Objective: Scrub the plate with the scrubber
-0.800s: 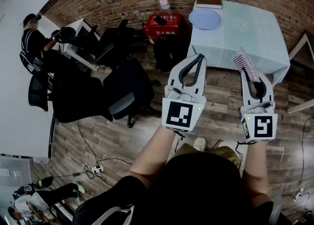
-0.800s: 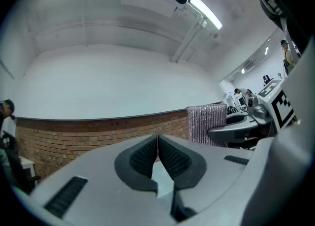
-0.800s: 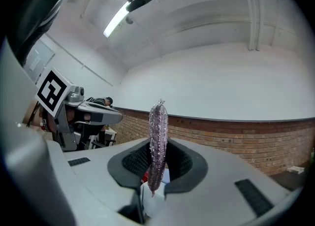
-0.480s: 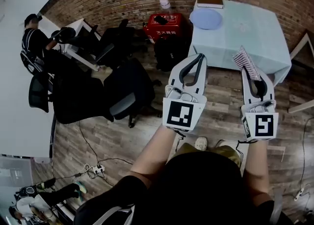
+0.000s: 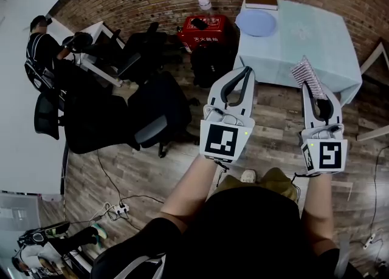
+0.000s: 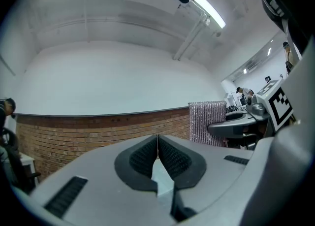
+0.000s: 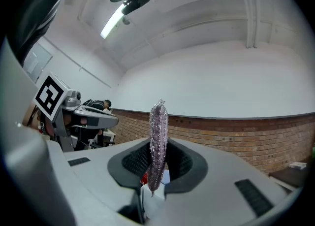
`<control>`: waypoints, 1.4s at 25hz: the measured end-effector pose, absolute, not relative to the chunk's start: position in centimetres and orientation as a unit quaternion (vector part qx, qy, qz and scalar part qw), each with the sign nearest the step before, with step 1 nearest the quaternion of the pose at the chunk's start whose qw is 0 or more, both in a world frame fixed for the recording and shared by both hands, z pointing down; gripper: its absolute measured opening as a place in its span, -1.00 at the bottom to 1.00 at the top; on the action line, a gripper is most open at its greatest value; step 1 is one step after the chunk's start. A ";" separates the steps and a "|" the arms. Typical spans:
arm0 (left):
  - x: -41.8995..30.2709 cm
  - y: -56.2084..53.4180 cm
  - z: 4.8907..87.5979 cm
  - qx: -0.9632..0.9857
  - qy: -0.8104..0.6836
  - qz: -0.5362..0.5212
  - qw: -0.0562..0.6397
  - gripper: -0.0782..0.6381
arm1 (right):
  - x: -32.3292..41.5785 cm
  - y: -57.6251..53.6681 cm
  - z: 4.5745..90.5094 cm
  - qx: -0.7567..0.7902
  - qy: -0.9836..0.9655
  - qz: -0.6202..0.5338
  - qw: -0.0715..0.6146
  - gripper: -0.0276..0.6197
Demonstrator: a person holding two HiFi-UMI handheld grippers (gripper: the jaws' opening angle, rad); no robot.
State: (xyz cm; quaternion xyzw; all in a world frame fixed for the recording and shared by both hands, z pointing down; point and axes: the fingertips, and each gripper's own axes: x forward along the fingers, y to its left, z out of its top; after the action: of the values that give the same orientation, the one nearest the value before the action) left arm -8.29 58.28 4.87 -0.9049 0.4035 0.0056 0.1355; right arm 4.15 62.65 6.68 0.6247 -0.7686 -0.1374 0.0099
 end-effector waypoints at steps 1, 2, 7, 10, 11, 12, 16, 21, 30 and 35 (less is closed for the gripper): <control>-8.3 58.2 4.8 -0.905 0.404 0.006 0.137 -0.71 | 4.2 62.5 6.6 0.625 -0.768 -0.138 0.010 -0.64; -8.3 58.0 4.7 -0.904 0.404 0.005 0.138 -0.71 | 4.3 62.4 6.6 0.626 -0.768 -0.137 0.011 -0.64; -7.5 56.9 4.4 -0.903 0.406 0.010 0.143 -0.71 | 5.2 61.2 6.3 0.625 -0.767 -0.144 0.009 -0.64; -6.9 55.3 4.3 -0.901 0.410 0.016 0.144 -0.71 | 5.8 59.8 6.2 0.622 -0.768 -0.152 0.010 -0.64; -6.8 54.8 4.3 -0.900 0.410 0.017 0.146 -0.71 | 6.0 59.3 6.2 0.622 -0.768 -0.152 0.010 -0.64; -6.6 54.2 4.2 -0.900 0.410 0.019 0.149 -0.71 | 6.2 58.7 6.3 0.622 -0.768 -0.151 0.010 -0.64; -5.7 50.8 4.2 -0.894 0.412 0.035 0.172 -0.71 | 6.9 55.2 6.7 0.618 -0.771 -0.157 0.005 -0.64; -3.8 44.6 6.3 -0.895 0.419 0.008 0.151 -0.71 | 9.0 49.0 8.1 0.613 -0.775 -0.155 0.000 -0.64; 2.1 28.4 6.8 -0.884 0.433 -0.006 0.174 -0.71 | 15.7 31.7 8.7 0.602 -0.787 -0.136 0.003 -0.64; 4.7 17.9 7.5 -0.876 0.450 -0.018 0.171 -0.71 | 18.0 20.7 8.8 0.584 -0.802 -0.129 0.013 -0.64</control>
State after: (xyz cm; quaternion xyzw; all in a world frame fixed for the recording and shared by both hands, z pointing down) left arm 4.69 17.92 7.51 -0.8764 0.4497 -0.0184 0.1713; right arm 18.03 20.70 8.83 0.5837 -0.8015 -0.1291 0.0134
